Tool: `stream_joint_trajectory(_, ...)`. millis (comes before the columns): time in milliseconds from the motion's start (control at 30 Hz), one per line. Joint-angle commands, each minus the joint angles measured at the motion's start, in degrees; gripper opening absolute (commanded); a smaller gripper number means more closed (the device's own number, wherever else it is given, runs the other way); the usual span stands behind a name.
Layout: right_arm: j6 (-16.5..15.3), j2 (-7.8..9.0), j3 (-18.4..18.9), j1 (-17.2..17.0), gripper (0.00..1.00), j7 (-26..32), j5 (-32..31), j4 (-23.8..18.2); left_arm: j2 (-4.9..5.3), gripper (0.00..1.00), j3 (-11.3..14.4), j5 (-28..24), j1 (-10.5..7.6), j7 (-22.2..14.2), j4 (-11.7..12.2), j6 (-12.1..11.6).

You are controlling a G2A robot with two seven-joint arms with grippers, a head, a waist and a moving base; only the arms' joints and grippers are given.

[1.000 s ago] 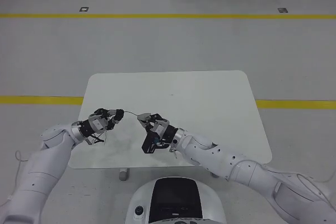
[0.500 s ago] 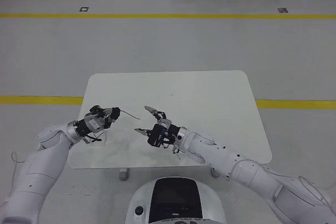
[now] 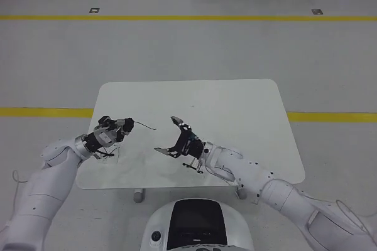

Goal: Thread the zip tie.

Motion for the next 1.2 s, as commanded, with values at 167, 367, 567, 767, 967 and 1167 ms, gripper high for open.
stream_joint_trajectory(167, -3.6, -0.09, -2.0, 0.8, 1.0, 8.9, 34.9, -3.3, -0.46, 0.0, 0.2, -0.4, -0.21, -6.6, 2.6, -9.5)
stream_joint_trajectory(367, -3.6, -0.63, -1.4, 1.8, 1.0, 19.8, 60.7, -4.4, -0.65, 0.0, 1.1, 1.9, -1.91, -9.6, 5.6, -12.0)
stream_joint_trajectory(567, -3.6, -0.63, -1.4, 1.8, 1.0, 19.8, 60.7, -4.4, -0.64, 0.0, 1.1, 2.2, -2.02, -9.6, 5.6, -12.2)
stream_joint_trajectory(767, -3.6, -0.7, 1.1, -0.8, 1.0, 27.7, 71.3, -5.9, -1.01, 0.0, 1.4, 0.3, -1.77, -9.5, 4.9, -13.5)
stream_joint_trajectory(967, -3.6, -1.43, 5.4, -3.0, 1.0, 45.5, 89.5, -3.2, -1.39, 0.0, 2.5, -3.9, -1.7, -9.7, 4.8, -15.0)
stream_joint_trajectory(1167, -3.6, -4.01, 8.7, -3.2, 1.0, 59.5, 100.0, 2.2, -0.86, 0.0, 4.5, -5.2, -1.46, -9.7, 4.3, -15.4)
